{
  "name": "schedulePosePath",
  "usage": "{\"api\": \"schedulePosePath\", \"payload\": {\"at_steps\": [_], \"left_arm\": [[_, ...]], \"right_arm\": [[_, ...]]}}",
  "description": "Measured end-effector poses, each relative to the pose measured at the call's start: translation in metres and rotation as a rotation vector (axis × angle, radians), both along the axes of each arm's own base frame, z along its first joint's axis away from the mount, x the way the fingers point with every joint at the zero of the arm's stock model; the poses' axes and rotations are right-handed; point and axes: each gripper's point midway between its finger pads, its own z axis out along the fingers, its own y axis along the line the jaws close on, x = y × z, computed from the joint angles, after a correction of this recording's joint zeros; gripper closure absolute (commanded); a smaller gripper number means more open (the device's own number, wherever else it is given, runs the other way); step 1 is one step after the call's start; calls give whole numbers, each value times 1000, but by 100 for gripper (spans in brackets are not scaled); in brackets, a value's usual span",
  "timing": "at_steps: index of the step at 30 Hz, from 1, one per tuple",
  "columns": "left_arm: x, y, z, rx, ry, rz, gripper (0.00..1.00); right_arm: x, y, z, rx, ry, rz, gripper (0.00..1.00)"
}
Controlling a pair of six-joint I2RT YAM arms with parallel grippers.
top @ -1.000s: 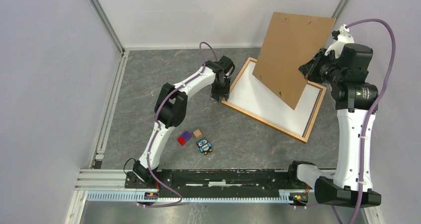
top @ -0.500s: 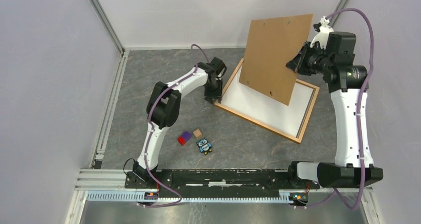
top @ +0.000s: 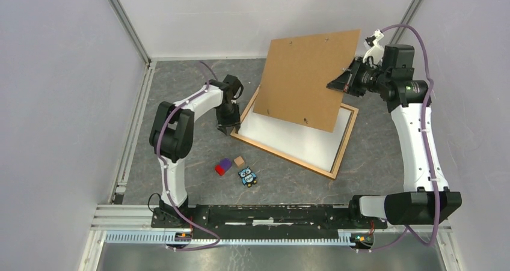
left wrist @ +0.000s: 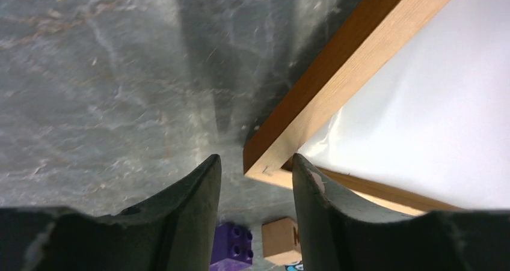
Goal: Put the photo into the frame
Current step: Move the photo frame to the center of the board.
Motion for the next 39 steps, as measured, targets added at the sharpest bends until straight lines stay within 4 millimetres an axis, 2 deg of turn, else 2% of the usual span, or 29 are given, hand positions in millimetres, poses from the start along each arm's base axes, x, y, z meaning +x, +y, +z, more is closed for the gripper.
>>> {"api": "schedulePosePath", "payload": {"at_steps": [5,11,16,18,22,29,39], "left_arm": [[-5,7,18,-14,-31,4,37],[0,10,53,-77,-126,4,30],[9,15,73,-105,-197,24,26],[10,14,76,-118,-204,24,23],[6,10,75,-152,-197,16,20],[0,3,75,-194,-178,4,17],[2,-4,77,-233,-184,-6,16]], "right_arm": [[3,7,-1,64,38,-2,100],[7,4,-5,102,81,-57,100],[1,-3,-38,166,179,-128,100],[-7,-4,-58,194,246,-155,100],[-15,-2,-81,244,324,-191,100],[-22,2,-87,301,328,-196,100],[-26,-1,-97,338,361,-184,100]]}}
